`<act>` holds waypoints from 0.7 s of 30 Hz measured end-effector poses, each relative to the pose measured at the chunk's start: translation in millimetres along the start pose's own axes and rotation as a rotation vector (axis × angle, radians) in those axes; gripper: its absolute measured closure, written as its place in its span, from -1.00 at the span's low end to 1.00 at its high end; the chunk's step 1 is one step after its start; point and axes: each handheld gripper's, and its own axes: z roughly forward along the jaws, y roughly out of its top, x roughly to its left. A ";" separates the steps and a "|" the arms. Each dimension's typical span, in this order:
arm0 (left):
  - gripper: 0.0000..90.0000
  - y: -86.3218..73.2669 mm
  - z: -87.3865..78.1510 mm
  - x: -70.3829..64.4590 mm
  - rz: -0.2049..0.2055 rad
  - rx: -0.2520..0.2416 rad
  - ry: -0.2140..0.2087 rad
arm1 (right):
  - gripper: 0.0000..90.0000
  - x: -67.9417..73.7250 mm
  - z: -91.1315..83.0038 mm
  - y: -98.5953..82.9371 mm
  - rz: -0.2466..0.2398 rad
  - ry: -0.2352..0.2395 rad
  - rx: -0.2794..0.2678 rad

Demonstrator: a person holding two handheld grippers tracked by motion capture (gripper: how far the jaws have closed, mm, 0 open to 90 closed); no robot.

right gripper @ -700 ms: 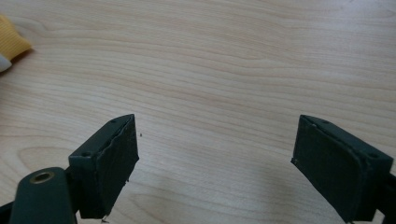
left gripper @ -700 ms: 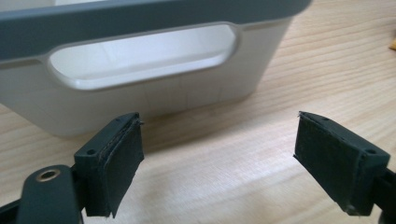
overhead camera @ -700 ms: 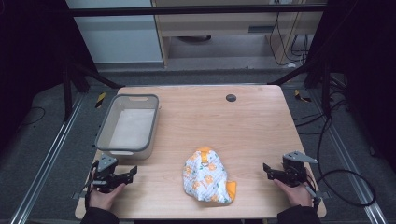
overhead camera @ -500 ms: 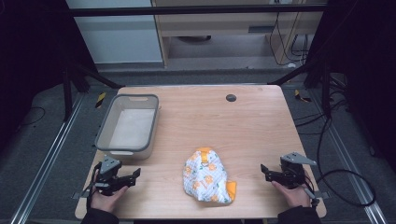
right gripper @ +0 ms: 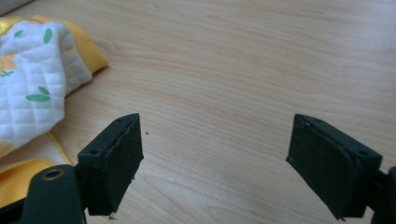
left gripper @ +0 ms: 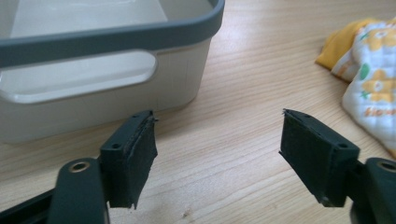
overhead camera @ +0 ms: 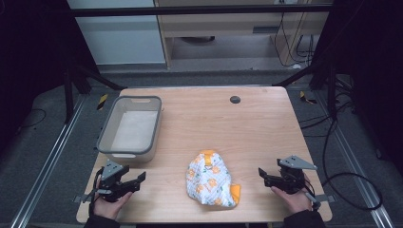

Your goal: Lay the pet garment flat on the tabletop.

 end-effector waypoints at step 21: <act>-0.26 43.5 -7.5 -16.4 0.022 -0.085 -0.049 | -0.56 2.9 -6.8 52.5 -0.011 0.049 -0.087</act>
